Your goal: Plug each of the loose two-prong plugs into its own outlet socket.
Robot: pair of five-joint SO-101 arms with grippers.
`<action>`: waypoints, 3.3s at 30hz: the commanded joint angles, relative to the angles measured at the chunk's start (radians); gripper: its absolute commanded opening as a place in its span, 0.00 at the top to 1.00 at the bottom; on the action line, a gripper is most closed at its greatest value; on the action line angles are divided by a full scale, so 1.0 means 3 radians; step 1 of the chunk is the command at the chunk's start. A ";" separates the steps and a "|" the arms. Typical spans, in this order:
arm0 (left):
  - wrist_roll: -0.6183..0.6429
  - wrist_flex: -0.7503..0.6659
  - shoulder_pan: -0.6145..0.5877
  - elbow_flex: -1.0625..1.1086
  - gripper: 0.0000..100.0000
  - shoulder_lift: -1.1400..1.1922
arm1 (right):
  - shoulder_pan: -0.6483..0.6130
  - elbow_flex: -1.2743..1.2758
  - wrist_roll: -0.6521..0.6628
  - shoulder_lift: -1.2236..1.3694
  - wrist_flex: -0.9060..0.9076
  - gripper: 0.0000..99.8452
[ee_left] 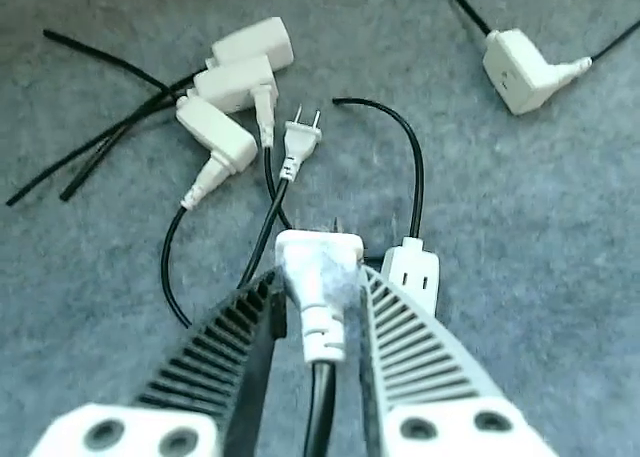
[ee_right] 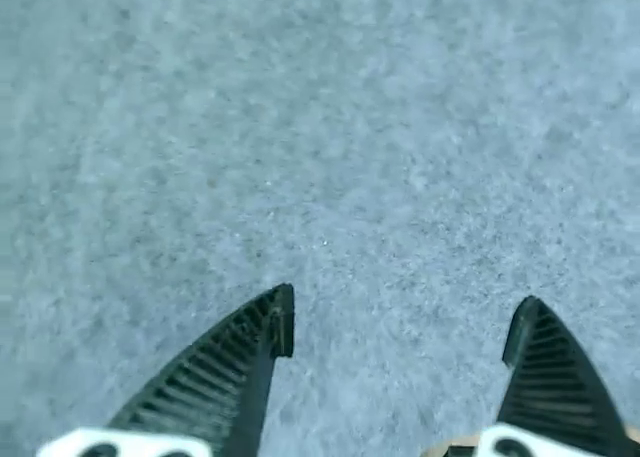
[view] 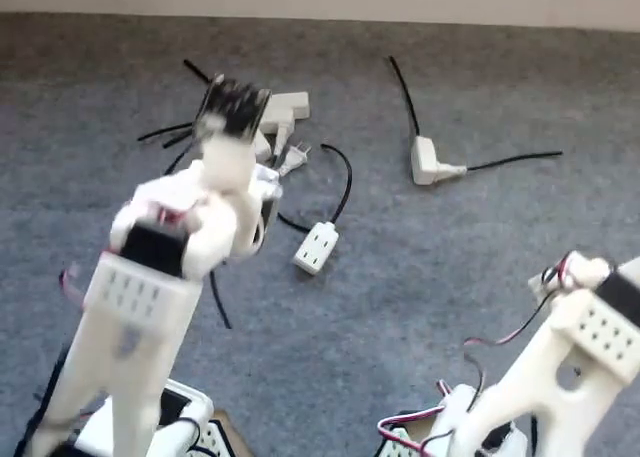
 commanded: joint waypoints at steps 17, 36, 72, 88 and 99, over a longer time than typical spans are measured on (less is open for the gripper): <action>0.0005 0.1862 0.0749 -0.2504 0.99 0.2780 | 0.0494 0.1573 0.1115 -0.0596 -0.0882 0.68; 0.0066 0.1621 0.0703 -0.2437 0.99 0.3567 | 0.0586 0.1624 0.1115 -0.0586 -0.1015 0.68; 0.0046 0.1033 0.0478 -0.2243 0.98 0.3946 | 0.0586 0.1741 0.1115 -0.0606 -0.1143 0.68; 0.0066 0.1729 0.0703 -0.3209 0.83 0.3961 | 0.0586 0.1747 0.1115 -0.0606 -0.1143 0.68; 0.0041 0.1258 0.0606 -0.3230 0.83 0.4744 | 0.0580 0.1747 0.1115 -0.0606 -0.1143 0.68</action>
